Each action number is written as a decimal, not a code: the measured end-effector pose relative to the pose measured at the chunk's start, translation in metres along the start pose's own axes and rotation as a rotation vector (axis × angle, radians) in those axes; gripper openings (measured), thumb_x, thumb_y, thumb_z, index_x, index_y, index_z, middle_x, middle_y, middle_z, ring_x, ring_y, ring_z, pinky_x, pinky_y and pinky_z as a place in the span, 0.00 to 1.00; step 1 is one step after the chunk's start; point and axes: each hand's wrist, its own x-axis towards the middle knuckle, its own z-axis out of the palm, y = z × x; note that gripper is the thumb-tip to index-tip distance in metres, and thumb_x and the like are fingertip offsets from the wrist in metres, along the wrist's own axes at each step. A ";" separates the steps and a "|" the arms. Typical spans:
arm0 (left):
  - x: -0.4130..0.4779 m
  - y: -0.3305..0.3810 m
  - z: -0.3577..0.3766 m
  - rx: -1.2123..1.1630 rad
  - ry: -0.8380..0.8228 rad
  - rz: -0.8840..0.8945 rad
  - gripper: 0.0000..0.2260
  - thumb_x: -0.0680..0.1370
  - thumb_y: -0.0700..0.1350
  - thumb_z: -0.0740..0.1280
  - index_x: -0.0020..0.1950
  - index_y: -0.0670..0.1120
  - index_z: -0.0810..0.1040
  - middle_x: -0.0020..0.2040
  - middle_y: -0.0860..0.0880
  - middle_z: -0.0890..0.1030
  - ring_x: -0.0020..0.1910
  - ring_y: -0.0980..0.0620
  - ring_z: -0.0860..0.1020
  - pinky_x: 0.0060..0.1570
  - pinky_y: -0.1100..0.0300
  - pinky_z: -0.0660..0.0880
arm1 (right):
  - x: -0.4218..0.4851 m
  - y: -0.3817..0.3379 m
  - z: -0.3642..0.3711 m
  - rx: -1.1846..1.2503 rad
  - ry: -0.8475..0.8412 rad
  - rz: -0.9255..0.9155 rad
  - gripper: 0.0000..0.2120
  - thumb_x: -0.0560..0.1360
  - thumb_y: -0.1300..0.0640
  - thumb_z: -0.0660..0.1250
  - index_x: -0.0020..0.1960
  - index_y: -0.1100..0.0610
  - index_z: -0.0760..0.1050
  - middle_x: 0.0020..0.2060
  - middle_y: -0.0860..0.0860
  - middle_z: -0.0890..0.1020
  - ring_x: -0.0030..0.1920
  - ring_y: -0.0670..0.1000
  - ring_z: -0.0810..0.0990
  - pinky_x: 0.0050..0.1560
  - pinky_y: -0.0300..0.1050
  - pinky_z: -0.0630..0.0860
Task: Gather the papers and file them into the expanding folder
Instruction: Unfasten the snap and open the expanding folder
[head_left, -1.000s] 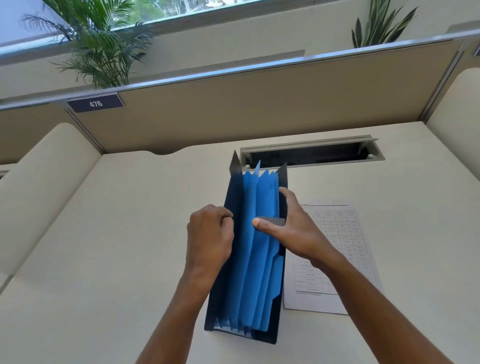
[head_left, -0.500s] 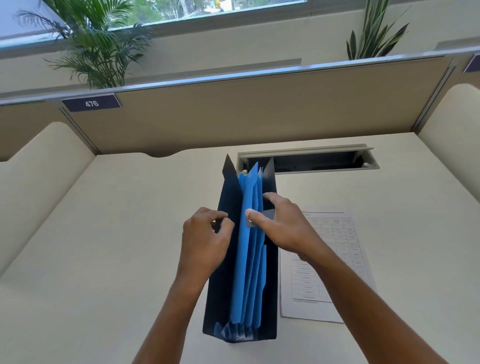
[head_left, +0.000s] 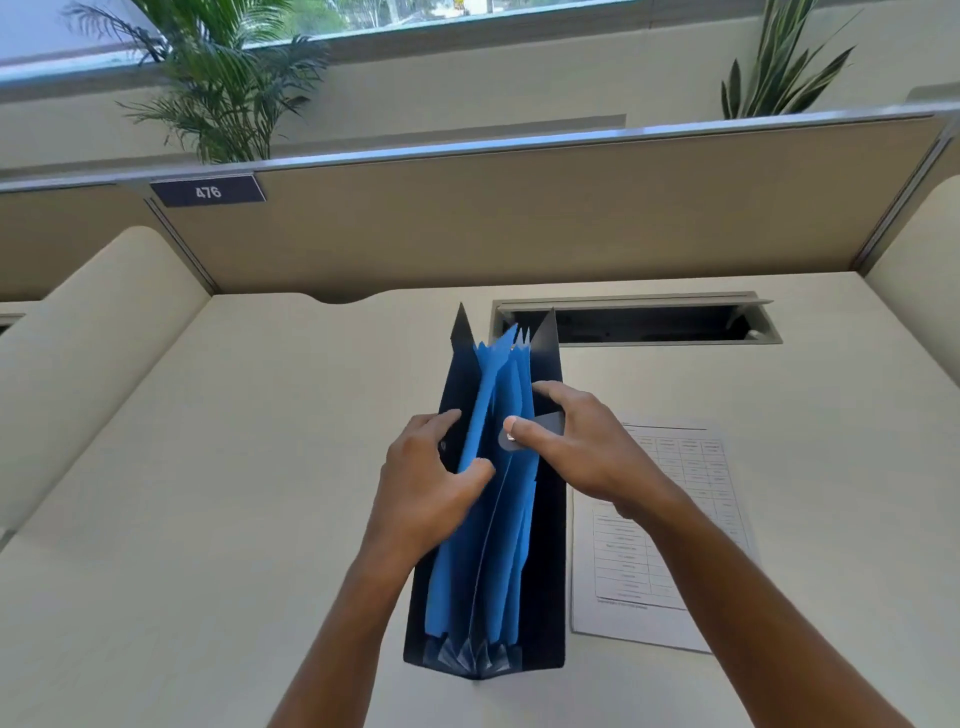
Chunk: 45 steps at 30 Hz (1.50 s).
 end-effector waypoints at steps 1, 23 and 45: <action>0.000 0.000 0.000 -0.032 0.037 0.007 0.21 0.72 0.44 0.69 0.65 0.50 0.77 0.61 0.54 0.78 0.54 0.56 0.78 0.55 0.60 0.75 | -0.002 0.000 -0.003 0.000 0.015 0.000 0.27 0.77 0.44 0.68 0.72 0.52 0.68 0.64 0.45 0.76 0.59 0.45 0.75 0.56 0.38 0.73; -0.001 -0.002 -0.004 0.076 0.166 -0.014 0.20 0.73 0.33 0.61 0.64 0.43 0.78 0.59 0.46 0.82 0.43 0.46 0.82 0.47 0.60 0.76 | -0.009 0.014 -0.014 -0.066 0.177 0.073 0.28 0.74 0.70 0.66 0.71 0.54 0.70 0.60 0.52 0.77 0.53 0.48 0.75 0.50 0.40 0.79; 0.001 0.017 0.005 -0.037 0.122 -0.027 0.20 0.73 0.35 0.63 0.63 0.47 0.80 0.24 0.54 0.74 0.18 0.57 0.69 0.26 0.72 0.65 | -0.003 0.053 -0.014 0.126 0.234 -0.060 0.27 0.74 0.56 0.73 0.71 0.49 0.70 0.63 0.44 0.75 0.55 0.49 0.81 0.50 0.42 0.82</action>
